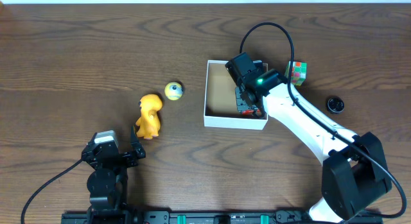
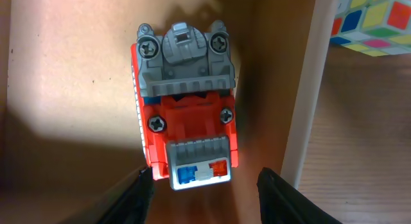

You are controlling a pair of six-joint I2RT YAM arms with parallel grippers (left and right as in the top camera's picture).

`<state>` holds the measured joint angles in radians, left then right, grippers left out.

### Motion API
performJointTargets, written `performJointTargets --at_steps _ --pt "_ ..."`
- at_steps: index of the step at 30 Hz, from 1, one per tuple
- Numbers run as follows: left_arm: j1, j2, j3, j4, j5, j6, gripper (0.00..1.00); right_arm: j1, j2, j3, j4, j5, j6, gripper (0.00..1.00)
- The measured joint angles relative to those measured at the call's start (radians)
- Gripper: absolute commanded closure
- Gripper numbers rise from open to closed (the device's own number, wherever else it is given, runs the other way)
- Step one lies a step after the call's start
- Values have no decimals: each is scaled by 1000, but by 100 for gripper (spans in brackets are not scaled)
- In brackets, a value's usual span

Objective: Pack container
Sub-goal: 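Lower the toy vehicle into the box and open the right gripper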

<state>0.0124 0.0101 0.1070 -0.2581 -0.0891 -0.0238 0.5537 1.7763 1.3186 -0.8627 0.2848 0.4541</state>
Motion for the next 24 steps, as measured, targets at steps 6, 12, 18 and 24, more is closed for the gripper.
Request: performJointTargets --at_steps 6,12,18,24 --pt "0 0 0 0 0 0 2 0 0 -24 53 -4 -11 47" --pt "0 0 0 0 0 0 2 0 0 -84 105 -20 -18 49" --pt "0 0 0 0 0 0 2 0 0 -89 116 -26 -25 63" --pt "0 0 0 0 0 0 2 0 -1 -89 119 -30 -25 70"
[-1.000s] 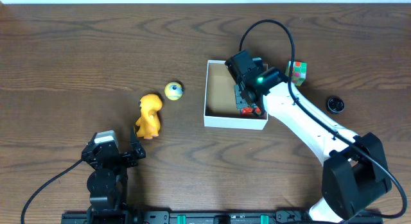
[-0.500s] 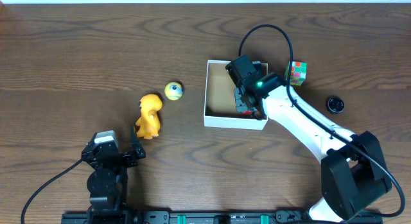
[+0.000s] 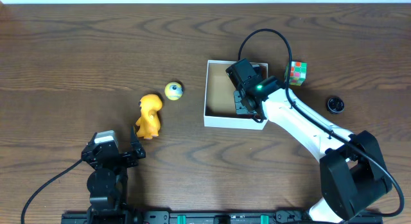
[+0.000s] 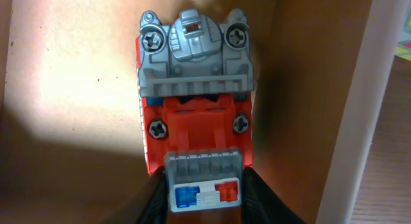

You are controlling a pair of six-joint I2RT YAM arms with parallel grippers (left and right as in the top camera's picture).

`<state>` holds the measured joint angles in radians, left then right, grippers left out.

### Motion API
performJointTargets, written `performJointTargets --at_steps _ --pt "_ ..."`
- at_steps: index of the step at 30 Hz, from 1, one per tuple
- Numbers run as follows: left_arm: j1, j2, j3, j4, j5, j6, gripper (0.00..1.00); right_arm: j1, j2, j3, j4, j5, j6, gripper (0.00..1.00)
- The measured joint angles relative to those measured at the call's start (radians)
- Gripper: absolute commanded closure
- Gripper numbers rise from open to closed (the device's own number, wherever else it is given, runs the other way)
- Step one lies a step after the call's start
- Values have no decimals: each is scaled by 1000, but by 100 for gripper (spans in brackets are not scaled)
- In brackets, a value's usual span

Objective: Pack container
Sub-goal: 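Lower the toy vehicle into the box and open the right gripper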

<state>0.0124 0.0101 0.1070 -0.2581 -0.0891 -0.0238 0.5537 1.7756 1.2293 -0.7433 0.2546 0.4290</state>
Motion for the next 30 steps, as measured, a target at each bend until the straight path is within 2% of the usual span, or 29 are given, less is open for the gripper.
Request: performJointTargets --at_steps 4,30 --pt "0 0 0 0 0 0 2 0 0 0 -7 -1 12 73" --pt "0 0 0 0 0 0 2 0 0 98 -184 -16 153 72"
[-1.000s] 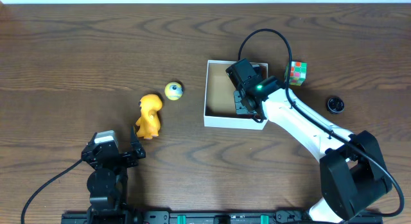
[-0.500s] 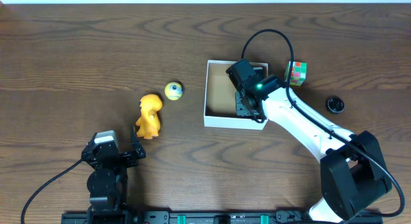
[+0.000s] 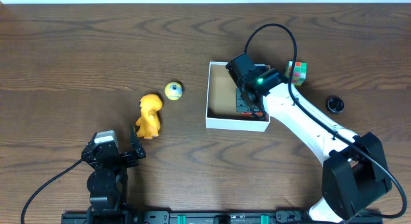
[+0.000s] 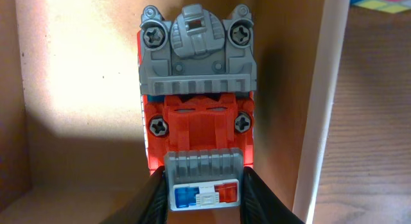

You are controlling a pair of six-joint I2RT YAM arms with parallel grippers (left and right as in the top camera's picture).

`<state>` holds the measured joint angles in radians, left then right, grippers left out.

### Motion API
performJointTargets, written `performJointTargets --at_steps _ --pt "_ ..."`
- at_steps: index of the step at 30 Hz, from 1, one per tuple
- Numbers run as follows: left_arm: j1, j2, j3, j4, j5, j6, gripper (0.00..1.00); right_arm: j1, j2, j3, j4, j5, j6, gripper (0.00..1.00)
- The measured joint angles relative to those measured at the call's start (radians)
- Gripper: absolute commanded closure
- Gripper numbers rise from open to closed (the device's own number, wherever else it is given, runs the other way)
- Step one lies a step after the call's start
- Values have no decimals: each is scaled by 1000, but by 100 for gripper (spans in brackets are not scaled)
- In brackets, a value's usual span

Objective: Pack container
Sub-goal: 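Lower the toy vehicle into the box and open the right gripper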

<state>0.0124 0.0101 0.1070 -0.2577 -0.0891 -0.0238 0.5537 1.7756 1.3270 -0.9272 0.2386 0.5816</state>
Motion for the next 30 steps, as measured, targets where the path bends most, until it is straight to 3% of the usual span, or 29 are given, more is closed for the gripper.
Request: performJointTargets --at_steps 18,26,30 --pt "0 0 0 0 0 0 2 0 0 0 -26 -11 40 69" --pt "0 0 0 0 0 0 2 0 0 0 -45 -11 40 81" --pt "0 0 0 0 0 0 2 0 0 0 -62 -11 43 77"
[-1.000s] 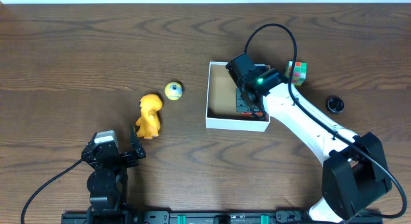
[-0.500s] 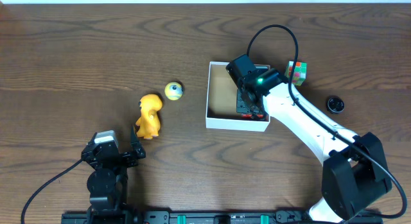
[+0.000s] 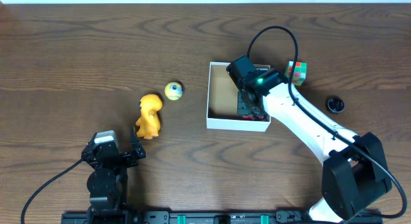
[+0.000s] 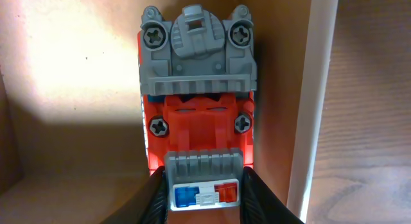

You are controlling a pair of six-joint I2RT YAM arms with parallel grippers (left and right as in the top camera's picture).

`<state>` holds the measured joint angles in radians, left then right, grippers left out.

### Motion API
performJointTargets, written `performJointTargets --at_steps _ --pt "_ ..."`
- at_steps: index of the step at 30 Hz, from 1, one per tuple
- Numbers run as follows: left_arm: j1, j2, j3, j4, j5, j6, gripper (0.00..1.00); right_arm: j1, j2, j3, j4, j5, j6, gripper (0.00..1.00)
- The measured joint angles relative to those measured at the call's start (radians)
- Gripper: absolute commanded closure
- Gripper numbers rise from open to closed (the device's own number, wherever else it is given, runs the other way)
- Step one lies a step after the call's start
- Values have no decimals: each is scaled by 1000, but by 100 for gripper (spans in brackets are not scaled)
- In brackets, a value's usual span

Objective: Pack container
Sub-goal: 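Lower the toy vehicle into the box and open the right gripper, then raise the right gripper out of the box toward the Rubik's cube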

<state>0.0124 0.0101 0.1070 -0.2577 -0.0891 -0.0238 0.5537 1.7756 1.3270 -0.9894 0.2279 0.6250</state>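
A red and grey toy truck [image 4: 198,102] lies underside up inside the white box [image 3: 210,95], close to its right wall [image 4: 314,102]. My right gripper [image 4: 204,198] is shut on the truck's end with the blue and red light bar, one finger on each side. From overhead the right gripper [image 3: 247,107] is down inside the box and covers most of the truck. The left gripper [image 3: 136,149] rests near the front edge of the table, its jaws too small to read.
A yellow dinosaur figure [image 3: 149,116] and a yellow ball with an eye [image 3: 173,90] lie left of the box. A colour cube [image 3: 296,72] sits just past the box's right corner, and a small black cap [image 3: 334,104] lies further right.
Almost nothing differs. My right gripper still holds the truck in the box. The wrist view has shifted slightly, and the cube's corner has left its top right.
My right gripper first stood open on either side of the truck's end inside the box. Then it was shut on the truck, with the box turned a little. After that the box sat slightly further right, and the truck has stayed gripped beside the right wall.
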Motion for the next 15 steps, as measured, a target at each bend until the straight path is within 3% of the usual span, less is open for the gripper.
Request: performJointTargets --at_steps 8,10,12,15 --pt "0 0 0 0 0 0 2 0 0 0 -26 0 13 73" --pt "0 0 0 0 0 0 2 0 0 0 -26 0 15 66" --pt "0 0 0 0 0 0 2 0 0 0 -26 0 23 48" --pt "0 0 0 0 0 0 2 0 0 0 -21 5 22 41"
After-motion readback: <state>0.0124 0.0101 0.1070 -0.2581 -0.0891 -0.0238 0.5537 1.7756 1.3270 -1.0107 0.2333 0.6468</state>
